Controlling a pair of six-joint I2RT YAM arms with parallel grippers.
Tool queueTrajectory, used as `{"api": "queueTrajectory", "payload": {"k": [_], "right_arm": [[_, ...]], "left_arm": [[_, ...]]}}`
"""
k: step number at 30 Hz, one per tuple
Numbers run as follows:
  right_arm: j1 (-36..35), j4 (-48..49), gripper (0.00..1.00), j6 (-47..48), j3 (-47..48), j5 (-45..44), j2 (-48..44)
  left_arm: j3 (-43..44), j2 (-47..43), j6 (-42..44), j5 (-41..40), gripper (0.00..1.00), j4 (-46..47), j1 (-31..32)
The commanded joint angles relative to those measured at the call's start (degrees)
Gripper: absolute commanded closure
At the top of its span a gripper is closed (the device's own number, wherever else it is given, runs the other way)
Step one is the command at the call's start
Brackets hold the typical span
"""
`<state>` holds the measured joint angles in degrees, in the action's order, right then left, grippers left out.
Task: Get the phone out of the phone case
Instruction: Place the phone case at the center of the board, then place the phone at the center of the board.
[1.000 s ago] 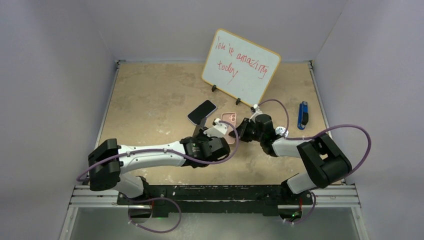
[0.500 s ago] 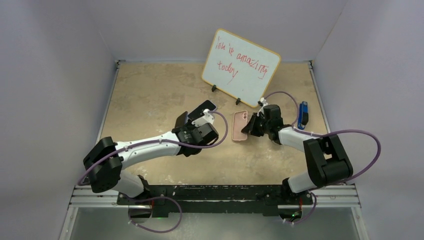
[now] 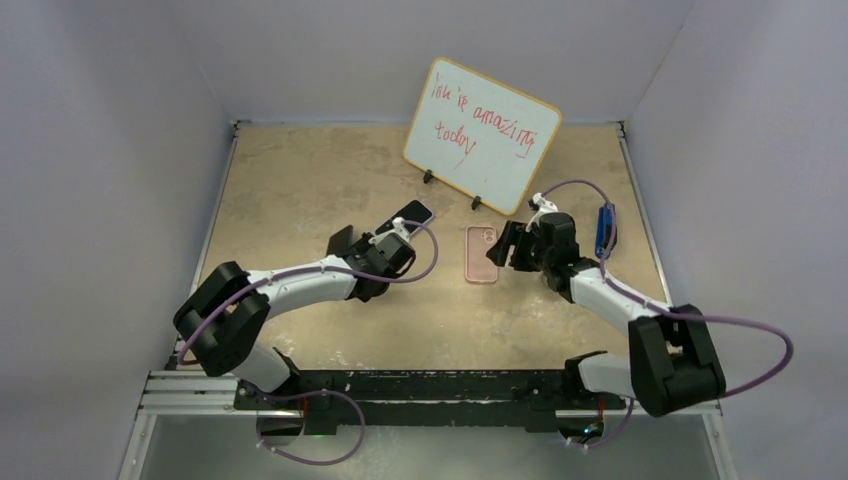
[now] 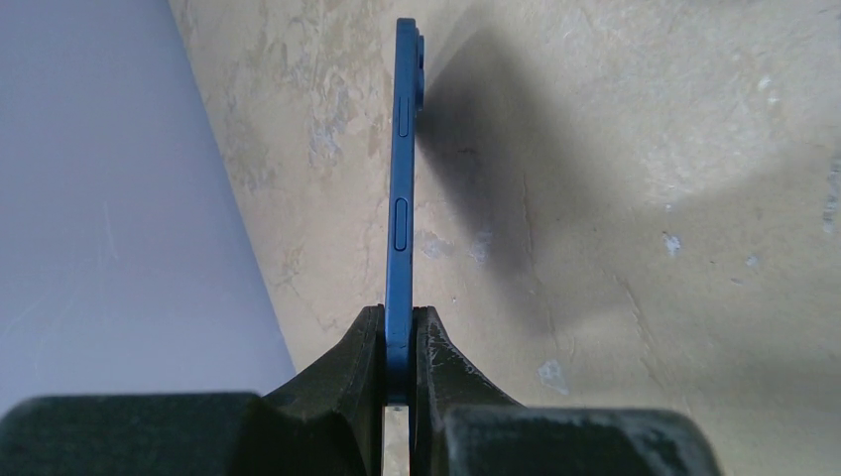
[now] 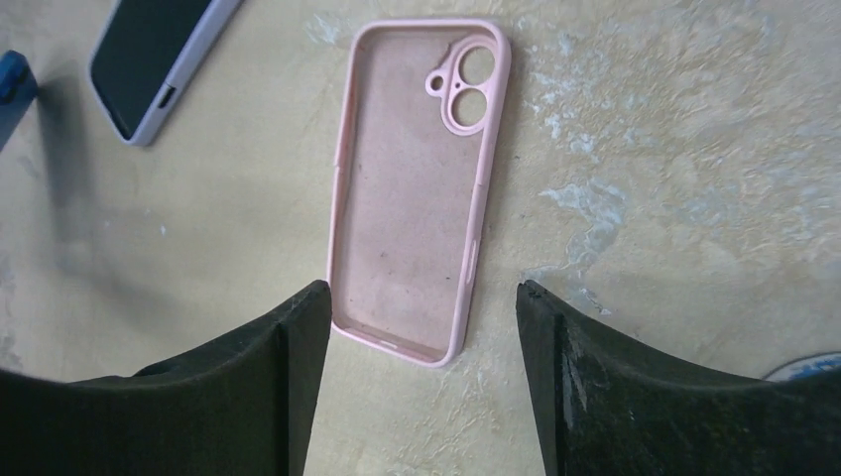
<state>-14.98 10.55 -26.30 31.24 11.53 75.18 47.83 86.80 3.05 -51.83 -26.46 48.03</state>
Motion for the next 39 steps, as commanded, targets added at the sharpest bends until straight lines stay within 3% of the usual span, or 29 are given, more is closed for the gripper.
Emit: {"api": "queueTrajectory", "payload": {"k": [1,13,19,32,38,39], "right_arm": [[0.12,3.29,0.29,-0.56,-3.5,-4.15,-7.09],[0.13,7.02,0.29,-2.52,-8.08,-6.44,-15.24],[0.13,7.94,0.29,-3.05,-8.87,-6.27,-16.54],[0.11,8.7,0.3,-3.43,-9.84,-6.25,-17.86],[0.13,8.62,0.3,-3.4,-9.97,-6.43,-18.31],[0.12,8.57,0.3,-3.39,-9.97,-6.43,-18.38]], "left_arm": [[-2.71,1.44,7.66,-0.34,1.0,8.82,-4.01],[-8.07,7.65,21.76,2.83,1.0,20.68,-12.58],[-9.24,9.68,20.63,2.44,0.95,19.12,-13.21],[-9.37,12.79,14.31,1.77,0.67,14.26,-13.19],[-8.93,11.45,11.66,1.74,0.35,12.33,-13.2],[-8.67,11.33,11.04,1.74,0.34,11.82,-13.27]]}}
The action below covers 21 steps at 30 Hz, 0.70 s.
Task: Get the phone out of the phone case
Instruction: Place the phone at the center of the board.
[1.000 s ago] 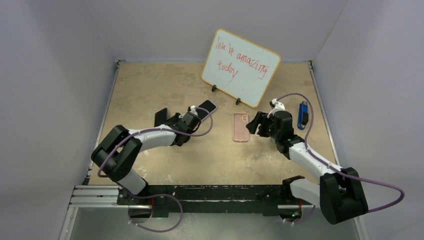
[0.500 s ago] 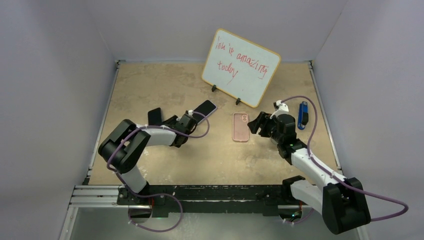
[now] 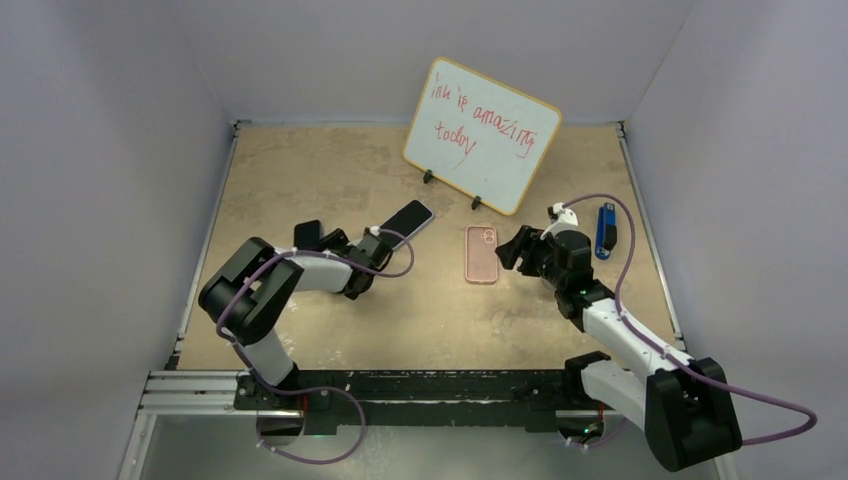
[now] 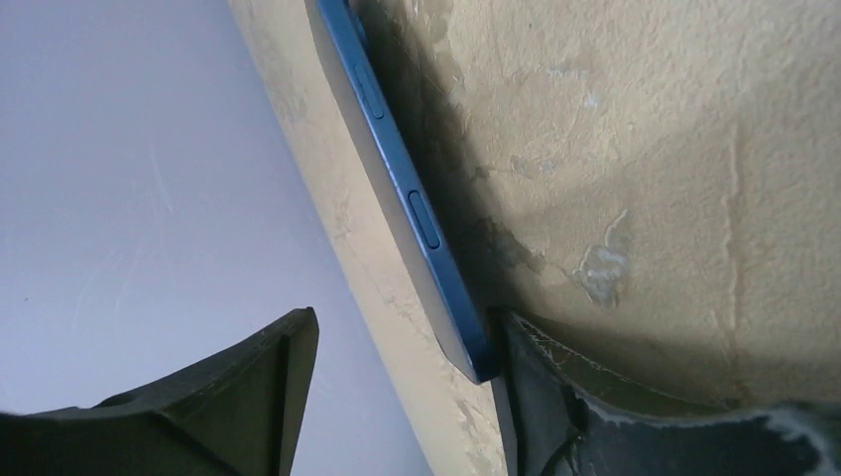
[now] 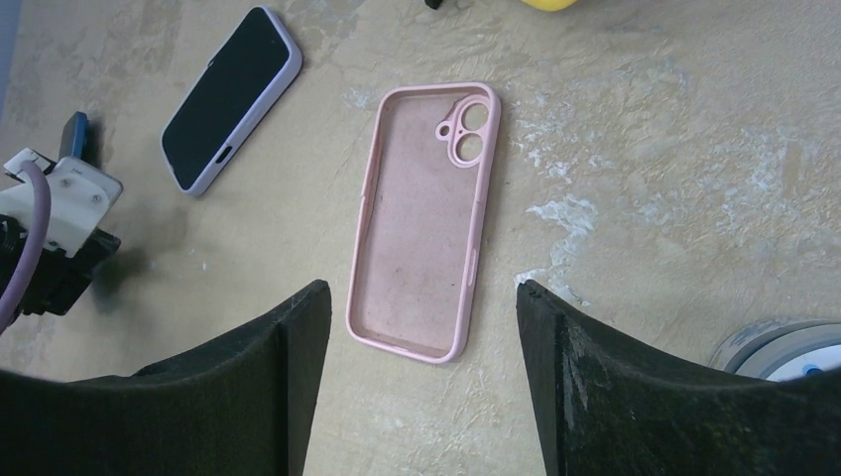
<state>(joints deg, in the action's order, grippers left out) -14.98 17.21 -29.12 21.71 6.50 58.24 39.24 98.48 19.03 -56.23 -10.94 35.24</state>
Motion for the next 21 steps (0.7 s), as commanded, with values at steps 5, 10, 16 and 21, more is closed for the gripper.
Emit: {"api": "queueTrajectory", "payload": {"k": [5,10,16,21], "right_arm": [[0.11,1.86,0.3,-0.44,-0.62,-1.78,-1.46],[0.07,1.86,0.3,-0.49,-0.54,-1.78,-1.33],[0.13,1.72,0.3,-0.41,-0.29,-1.28,-0.89],[0.08,1.85,0.3,-0.45,-0.19,-1.23,-0.62]], "left_arm": [[1.99,-2.23,-5.91,7.02,0.22,-6.65,-0.47],[3.58,-7.54,-6.46,9.71,0.13,-10.36,-1.11],[7.96,-10.98,-9.54,14.15,0.0,-18.31,-2.44],[13.34,-13.63,-12.95,16.41,0.0,-19.68,-3.37]]}}
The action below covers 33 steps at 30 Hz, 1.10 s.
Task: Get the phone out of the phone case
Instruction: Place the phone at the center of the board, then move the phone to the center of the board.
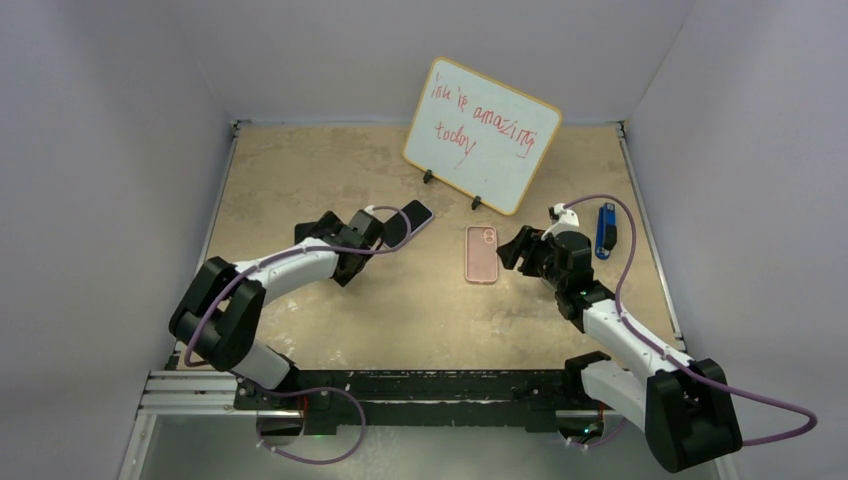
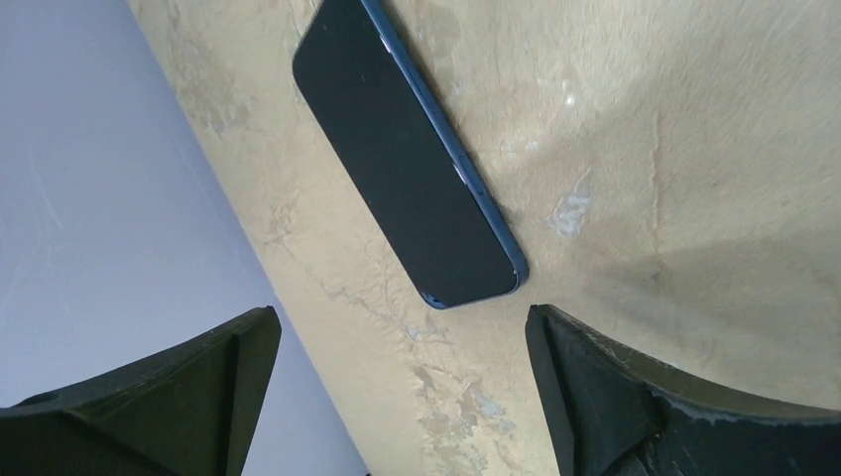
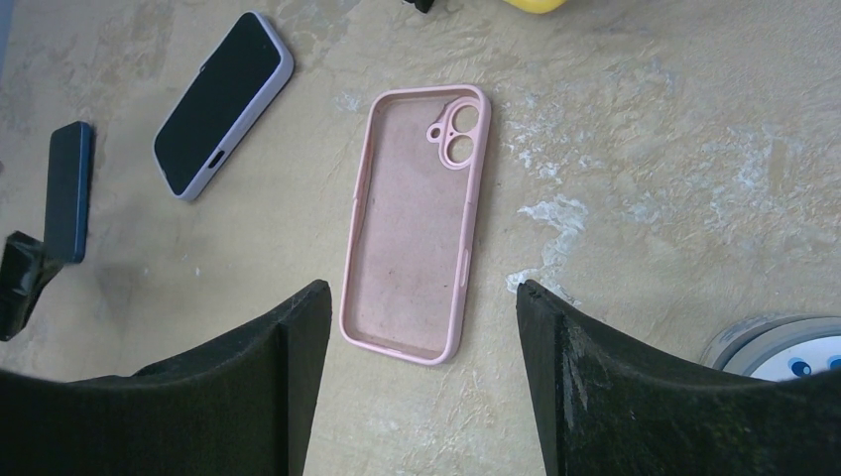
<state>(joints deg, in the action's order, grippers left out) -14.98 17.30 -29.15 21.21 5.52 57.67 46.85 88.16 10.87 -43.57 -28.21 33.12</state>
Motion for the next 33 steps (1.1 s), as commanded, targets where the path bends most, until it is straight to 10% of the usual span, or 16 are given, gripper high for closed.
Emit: {"api": "queueTrajectory", "payload": {"k": [1,33], "right_arm": [[0.12,1.77,0.3,-0.46,0.31,-0.17,0.12],[0.13,-1.0,0.24,-0.11,1.26,-2.24,-0.58]], "left_arm": [[7.4,-3.3,-6.83,5.88,0.0,-2.57,-2.48],[8.52,2.65,-24.04,14.1,0.0,-1.01,-16.93]]}}
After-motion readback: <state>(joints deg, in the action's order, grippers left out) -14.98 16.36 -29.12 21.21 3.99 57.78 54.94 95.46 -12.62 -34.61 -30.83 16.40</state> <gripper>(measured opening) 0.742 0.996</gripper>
